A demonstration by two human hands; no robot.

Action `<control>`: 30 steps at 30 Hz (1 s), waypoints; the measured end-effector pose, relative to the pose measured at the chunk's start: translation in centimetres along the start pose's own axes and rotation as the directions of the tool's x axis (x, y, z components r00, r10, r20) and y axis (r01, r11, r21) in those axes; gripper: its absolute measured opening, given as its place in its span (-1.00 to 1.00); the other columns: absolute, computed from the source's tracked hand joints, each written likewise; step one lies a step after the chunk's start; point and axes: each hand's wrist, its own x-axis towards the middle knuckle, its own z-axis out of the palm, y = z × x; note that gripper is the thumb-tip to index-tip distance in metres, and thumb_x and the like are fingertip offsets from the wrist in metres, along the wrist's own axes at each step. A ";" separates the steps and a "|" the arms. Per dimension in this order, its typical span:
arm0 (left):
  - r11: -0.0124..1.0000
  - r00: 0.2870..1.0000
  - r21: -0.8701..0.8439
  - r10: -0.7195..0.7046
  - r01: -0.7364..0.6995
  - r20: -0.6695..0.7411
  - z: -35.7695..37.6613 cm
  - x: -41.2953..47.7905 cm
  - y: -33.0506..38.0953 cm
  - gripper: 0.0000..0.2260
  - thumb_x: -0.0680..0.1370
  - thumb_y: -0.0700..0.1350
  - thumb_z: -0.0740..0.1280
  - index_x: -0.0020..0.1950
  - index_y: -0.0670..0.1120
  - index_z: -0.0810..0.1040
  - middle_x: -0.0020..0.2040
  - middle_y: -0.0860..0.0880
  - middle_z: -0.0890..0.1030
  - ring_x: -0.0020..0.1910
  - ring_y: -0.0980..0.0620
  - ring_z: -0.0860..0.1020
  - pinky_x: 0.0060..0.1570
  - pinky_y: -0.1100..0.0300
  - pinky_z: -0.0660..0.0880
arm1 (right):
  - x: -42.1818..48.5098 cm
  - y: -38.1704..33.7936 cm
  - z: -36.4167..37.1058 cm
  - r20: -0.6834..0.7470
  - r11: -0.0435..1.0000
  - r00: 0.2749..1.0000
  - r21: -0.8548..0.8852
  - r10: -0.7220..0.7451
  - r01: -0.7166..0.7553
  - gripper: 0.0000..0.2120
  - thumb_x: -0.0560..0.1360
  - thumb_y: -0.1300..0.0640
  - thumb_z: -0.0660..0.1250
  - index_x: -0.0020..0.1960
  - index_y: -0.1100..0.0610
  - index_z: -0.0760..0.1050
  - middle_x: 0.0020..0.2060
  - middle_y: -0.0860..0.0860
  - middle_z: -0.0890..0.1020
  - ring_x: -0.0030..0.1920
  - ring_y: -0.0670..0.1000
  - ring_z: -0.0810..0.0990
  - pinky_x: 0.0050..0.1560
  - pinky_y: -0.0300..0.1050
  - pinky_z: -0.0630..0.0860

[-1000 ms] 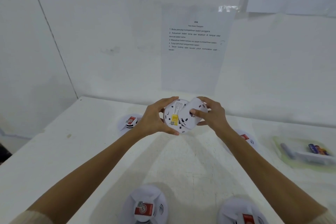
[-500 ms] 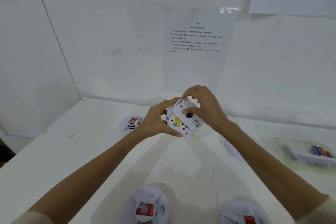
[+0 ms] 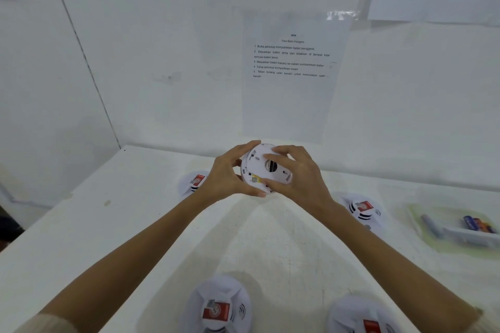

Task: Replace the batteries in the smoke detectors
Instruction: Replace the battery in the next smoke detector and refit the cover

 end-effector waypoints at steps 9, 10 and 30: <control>1.000 0.996 -0.029 0.012 -0.009 0.090 0.0 0.2 -0.3 -0.12 0.10 -0.21 0.64 0.38 -0.01 0.40 0.28 0.05 0.51 0.21 0.03 0.50 -0.04 -0.10 0.60 | 1.5 1.8 -2.1 0.344 0.977 0.914 0.067 -0.214 0.204 -0.68 0.39 -0.01 0.41 0.13 -0.02 0.59 0.28 0.04 0.46 0.25 -0.13 0.30 0.17 -0.24 0.33; 0.999 0.996 -0.033 0.013 -0.010 0.087 0.1 0.2 -0.2 -0.13 0.10 -0.19 0.64 0.37 0.02 0.40 0.27 0.06 0.52 0.20 0.04 0.50 -0.04 -0.11 0.60 | 1.6 1.8 -2.2 0.336 0.973 0.914 0.064 -0.229 0.221 -0.68 0.39 0.00 0.40 0.13 -0.01 0.60 0.26 0.05 0.46 0.24 -0.12 0.31 0.16 -0.26 0.31; 0.997 0.996 0.048 0.057 -0.060 0.068 0.1 0.2 0.6 -0.13 0.09 -0.16 0.65 0.35 0.03 0.41 0.25 0.09 0.50 0.16 0.02 0.49 -0.18 -0.10 0.61 | 1.0 3.6 -2.0 0.161 0.969 0.958 -0.041 -0.235 0.245 -0.39 0.31 -0.26 0.34 0.30 -0.04 0.44 0.11 -0.06 0.41 0.12 -0.07 0.30 -0.10 -0.15 0.48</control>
